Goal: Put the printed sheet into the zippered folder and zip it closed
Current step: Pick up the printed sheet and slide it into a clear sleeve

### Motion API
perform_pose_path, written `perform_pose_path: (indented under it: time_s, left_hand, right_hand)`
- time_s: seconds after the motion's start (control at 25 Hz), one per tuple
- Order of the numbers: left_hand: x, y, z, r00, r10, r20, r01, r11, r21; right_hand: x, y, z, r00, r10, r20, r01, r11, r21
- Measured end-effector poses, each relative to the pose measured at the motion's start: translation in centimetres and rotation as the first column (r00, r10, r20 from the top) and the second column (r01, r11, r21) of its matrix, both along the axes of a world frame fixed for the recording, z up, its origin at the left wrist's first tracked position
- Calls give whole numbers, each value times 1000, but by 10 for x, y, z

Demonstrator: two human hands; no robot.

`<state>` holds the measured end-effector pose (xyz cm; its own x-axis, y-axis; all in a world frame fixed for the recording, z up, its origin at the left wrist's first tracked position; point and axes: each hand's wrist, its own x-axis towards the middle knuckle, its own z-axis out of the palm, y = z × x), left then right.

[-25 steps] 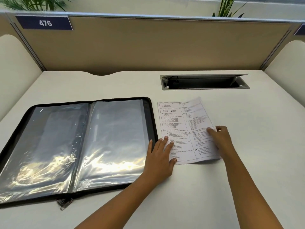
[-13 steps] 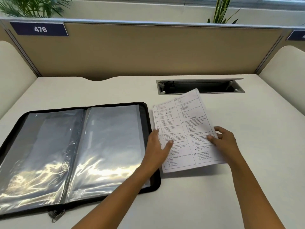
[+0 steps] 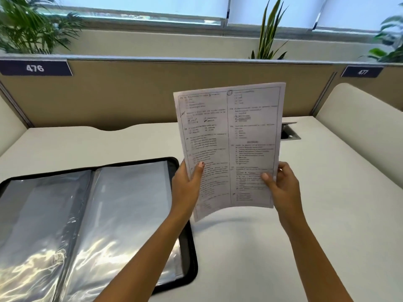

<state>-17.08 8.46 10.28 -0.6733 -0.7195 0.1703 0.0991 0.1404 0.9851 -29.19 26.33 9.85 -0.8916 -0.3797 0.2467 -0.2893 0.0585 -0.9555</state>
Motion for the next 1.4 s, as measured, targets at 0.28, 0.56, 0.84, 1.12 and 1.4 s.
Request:
perform_pose_path:
  time_s: [0.28,0.56,0.84,1.12,1.4]
  left_hand:
    - [-3,13,7,992,-76,-99,67,993,-92]
    - [-2,27,24,963,35,-267,-63,993,-95]
    - [3,36,-6,994,2,-111,-8,999,-52]
    - [6,36,-17,993,1,-119,-4,1000,-21]
    - [11,41,-37,996,-11,-84,13,1000,22]
  right_hand:
    - [9,10,1,993,-101,58,109,982,-157]
    - [13,15,24,988,-142,-57,116,936,-332]
    - [19,14,-16,983,-171,68,183,951,-248]
    - [19,17,-26,977,-204,57,212,942,-259]
    - [26,21,-41,965,-234,120,254,948,-193]
